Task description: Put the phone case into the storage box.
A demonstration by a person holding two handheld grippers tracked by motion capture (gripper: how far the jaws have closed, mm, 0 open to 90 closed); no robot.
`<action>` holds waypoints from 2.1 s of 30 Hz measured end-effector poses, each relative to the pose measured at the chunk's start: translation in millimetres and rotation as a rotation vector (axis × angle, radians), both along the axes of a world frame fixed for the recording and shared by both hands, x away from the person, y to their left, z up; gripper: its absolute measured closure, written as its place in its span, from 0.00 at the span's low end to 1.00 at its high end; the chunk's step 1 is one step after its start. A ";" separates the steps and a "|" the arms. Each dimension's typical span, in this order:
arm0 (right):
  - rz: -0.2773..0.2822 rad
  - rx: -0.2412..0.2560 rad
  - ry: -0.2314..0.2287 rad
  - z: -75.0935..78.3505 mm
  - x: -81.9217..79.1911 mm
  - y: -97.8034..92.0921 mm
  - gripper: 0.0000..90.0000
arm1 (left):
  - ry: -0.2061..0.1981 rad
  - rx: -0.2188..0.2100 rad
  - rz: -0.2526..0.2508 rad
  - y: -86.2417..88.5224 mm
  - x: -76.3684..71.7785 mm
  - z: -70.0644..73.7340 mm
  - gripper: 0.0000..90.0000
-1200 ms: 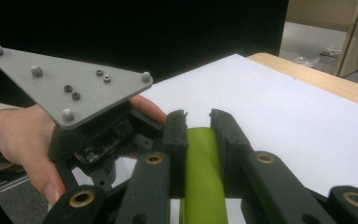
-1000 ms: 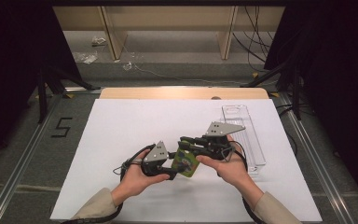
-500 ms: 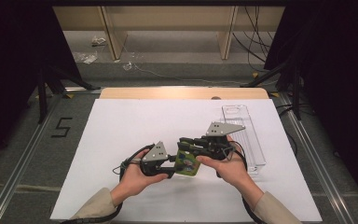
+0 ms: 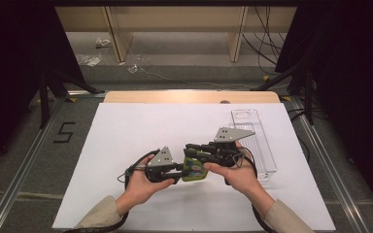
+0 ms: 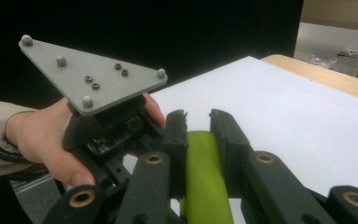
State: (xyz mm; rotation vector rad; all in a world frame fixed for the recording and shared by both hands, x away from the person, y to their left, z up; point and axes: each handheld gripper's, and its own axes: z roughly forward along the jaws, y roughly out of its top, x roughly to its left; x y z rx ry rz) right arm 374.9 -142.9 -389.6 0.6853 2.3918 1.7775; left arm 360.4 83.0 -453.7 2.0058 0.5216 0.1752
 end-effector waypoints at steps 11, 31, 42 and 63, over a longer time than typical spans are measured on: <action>0.008 0.002 0.002 -0.6 0.3 0.0 0.86 | 0.004 0.005 -0.001 0.2 -0.2 0.3 0.84; 0.023 -0.004 0.000 0.0 0.0 0.1 0.86 | -0.006 0.018 -0.005 -0.3 -1.3 1.2 0.85; 0.028 -0.008 -0.035 1.4 -0.3 -0.2 0.81 | 0.000 0.008 -0.015 1.7 -0.2 2.8 0.86; -0.094 0.011 -0.133 -0.5 2.3 -1.5 0.11 | -0.026 0.002 0.139 12.1 4.5 4.6 0.86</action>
